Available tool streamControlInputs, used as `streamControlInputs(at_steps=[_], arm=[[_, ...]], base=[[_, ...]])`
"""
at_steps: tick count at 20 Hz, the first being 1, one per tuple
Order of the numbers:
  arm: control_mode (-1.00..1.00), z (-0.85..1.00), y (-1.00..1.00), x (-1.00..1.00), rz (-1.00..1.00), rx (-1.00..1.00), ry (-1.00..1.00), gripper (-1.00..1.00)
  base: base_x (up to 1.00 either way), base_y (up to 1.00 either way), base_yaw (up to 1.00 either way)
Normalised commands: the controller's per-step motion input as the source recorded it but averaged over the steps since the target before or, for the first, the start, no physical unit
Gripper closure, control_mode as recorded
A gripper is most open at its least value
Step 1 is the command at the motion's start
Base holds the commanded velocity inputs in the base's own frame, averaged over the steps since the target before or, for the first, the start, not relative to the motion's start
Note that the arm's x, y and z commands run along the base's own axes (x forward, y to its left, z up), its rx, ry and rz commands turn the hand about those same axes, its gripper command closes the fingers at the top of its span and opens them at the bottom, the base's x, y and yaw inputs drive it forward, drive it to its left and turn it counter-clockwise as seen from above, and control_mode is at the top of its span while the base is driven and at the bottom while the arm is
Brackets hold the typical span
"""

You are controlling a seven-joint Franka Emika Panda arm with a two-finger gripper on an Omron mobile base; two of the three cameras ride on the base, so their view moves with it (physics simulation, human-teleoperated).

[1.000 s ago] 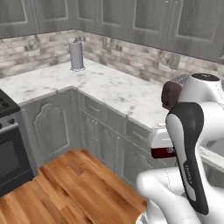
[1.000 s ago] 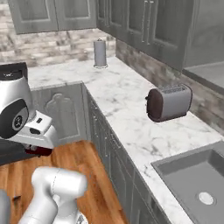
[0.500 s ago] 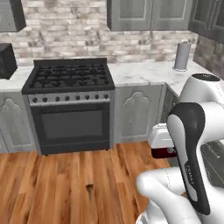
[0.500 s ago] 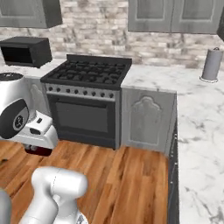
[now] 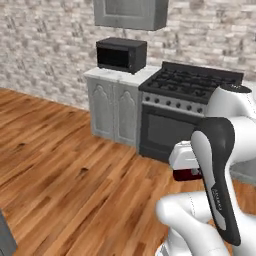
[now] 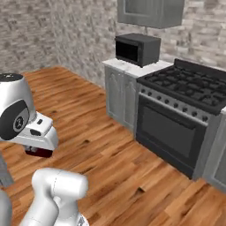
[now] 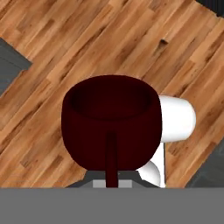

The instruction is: Clear the mugs and bowl far away from the sink.

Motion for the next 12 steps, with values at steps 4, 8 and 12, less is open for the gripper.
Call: streamControlInputs(at_steps=[4,8,12], arm=[[1.0,0.0,0.0,0.0,0.0,0.0,0.0,1.0],[1.0,0.0,0.0,0.0,0.0,0.0,0.0,1.0],[1.0,0.0,0.0,0.0,0.0,0.0,0.0,1.0]], base=[[0.05,-0.04,0.95],[0.07,-0.05,0.95],[0.33,0.0,0.85]])
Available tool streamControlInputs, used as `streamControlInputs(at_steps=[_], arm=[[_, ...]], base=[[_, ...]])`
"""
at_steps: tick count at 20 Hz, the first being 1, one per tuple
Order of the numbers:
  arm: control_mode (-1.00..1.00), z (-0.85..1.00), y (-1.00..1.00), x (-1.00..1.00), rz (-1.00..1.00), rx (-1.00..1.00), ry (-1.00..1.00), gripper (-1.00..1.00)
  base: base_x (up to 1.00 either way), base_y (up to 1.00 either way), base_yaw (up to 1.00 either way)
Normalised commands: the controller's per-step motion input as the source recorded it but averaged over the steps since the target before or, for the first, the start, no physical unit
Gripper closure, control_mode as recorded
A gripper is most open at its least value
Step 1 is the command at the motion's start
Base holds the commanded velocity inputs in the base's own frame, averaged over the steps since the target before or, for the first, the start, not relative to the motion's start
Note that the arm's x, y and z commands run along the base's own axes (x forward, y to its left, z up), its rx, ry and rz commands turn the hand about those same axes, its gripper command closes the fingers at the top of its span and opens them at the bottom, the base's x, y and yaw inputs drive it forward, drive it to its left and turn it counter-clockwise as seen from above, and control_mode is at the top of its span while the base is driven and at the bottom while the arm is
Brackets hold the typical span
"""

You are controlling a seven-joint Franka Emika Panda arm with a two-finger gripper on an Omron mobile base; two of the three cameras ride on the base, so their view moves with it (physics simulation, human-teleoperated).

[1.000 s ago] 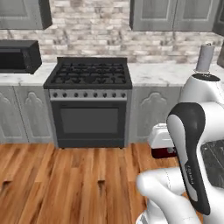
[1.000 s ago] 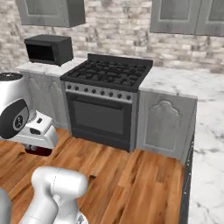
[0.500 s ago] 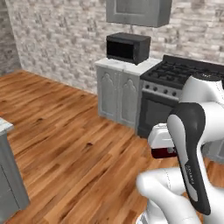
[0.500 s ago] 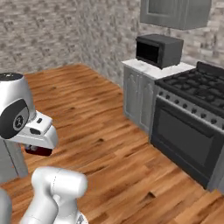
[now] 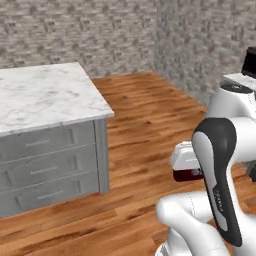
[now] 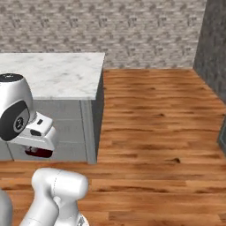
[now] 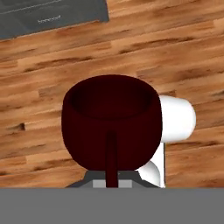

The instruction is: Clear the mugs and bowl far away from the sink.

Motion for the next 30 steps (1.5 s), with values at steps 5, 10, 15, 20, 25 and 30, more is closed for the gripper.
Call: streamControlInputs(at_steps=[5,10,15,20,25,30], arm=[[1.0,0.0,0.0,0.0,0.0,0.0,0.0,1.0],[1.0,0.0,0.0,0.0,0.0,0.0,0.0,1.0],[1.0,0.0,0.0,0.0,0.0,0.0,0.0,1.0],[1.0,0.0,0.0,0.0,0.0,0.0,0.0,1.0],[1.0,0.0,0.0,0.0,0.0,0.0,0.0,1.0],[1.0,0.0,0.0,0.0,0.0,0.0,0.0,1.0]], base=[[0.33,0.0,0.77],[0.96,-0.02,0.06],[1.0,0.0,0.0],[1.0,0.23,-0.01],[0.88,0.18,-0.02],[0.73,0.0,0.1]])
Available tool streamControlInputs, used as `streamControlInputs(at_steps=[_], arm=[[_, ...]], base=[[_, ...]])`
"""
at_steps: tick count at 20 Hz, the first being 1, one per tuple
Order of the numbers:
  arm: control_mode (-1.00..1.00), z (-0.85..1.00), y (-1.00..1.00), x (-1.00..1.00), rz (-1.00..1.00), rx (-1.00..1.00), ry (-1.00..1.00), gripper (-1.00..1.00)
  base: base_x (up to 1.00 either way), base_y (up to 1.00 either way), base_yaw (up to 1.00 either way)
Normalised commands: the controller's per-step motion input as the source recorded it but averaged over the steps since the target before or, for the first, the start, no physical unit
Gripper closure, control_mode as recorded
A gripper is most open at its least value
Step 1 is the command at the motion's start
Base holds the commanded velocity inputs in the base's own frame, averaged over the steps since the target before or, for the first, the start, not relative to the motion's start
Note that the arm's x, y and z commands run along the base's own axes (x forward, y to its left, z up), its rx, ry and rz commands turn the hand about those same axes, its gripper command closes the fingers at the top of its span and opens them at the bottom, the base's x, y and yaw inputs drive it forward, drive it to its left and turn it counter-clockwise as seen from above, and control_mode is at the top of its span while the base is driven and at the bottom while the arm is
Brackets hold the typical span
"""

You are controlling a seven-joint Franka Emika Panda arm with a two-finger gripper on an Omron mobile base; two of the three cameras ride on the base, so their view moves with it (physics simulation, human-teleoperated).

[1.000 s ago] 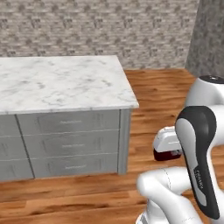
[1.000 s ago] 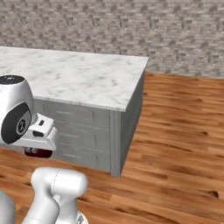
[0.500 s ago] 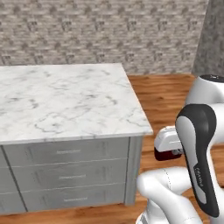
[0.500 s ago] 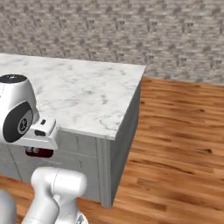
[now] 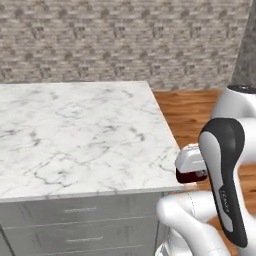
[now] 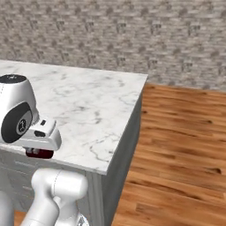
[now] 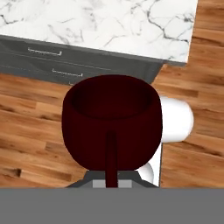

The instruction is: Clear the mugs and bowl far away from the sink.

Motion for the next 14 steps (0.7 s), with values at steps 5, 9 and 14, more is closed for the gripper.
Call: streamControlInputs(at_steps=[5,9,14], arm=[[1.0,0.0,0.0,0.0,0.0,0.0,0.0,1.0],[1.0,0.0,0.0,0.0,0.0,0.0,0.0,1.0],[1.0,0.0,0.0,0.0,0.0,0.0,0.0,1.0]], base=[[0.96,0.0,0.24],[0.94,0.0,0.32],[0.95,0.0,0.28]])
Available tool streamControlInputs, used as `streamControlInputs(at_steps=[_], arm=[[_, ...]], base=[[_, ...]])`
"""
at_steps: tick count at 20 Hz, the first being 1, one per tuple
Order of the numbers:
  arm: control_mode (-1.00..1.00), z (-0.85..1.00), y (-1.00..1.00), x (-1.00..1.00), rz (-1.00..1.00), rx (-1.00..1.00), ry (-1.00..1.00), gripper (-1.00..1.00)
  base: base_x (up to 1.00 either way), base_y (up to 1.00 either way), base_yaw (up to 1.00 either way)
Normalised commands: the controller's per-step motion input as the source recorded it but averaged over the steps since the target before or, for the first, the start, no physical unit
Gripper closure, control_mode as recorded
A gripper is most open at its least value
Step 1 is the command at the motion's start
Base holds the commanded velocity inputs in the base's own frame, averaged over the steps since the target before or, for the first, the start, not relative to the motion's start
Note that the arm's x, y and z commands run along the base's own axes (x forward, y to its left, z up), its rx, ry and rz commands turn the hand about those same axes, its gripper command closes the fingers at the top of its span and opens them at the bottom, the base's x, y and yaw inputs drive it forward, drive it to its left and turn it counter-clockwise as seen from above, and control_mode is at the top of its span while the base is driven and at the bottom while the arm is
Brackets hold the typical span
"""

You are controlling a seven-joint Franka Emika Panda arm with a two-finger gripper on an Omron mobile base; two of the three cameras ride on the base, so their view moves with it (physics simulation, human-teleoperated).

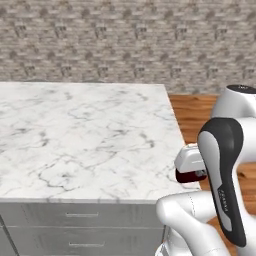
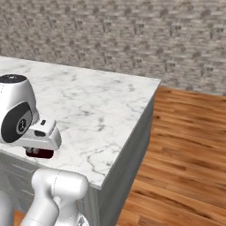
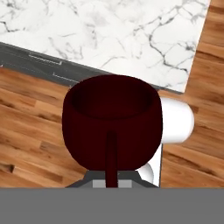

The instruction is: Clear the mugs and bowl far away from the sink.

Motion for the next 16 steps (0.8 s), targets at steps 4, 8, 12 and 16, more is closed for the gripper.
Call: streamControlInputs(at_steps=[4,8,12,16], arm=[[1.0,0.0,0.0,0.0,0.0,0.0,0.0,1.0],[1.0,0.0,0.0,0.0,0.0,0.0,0.0,1.0],[-1.0,0.0,0.0,0.46,0.11,0.0,0.0,1.0],[-1.0,0.0,0.01,0.97,0.22,0.0,-0.06,1.0]], base=[[0.85,0.0,0.33],[0.76,0.0,0.28],[0.45,0.01,0.11],[0.0,0.0,0.0]])
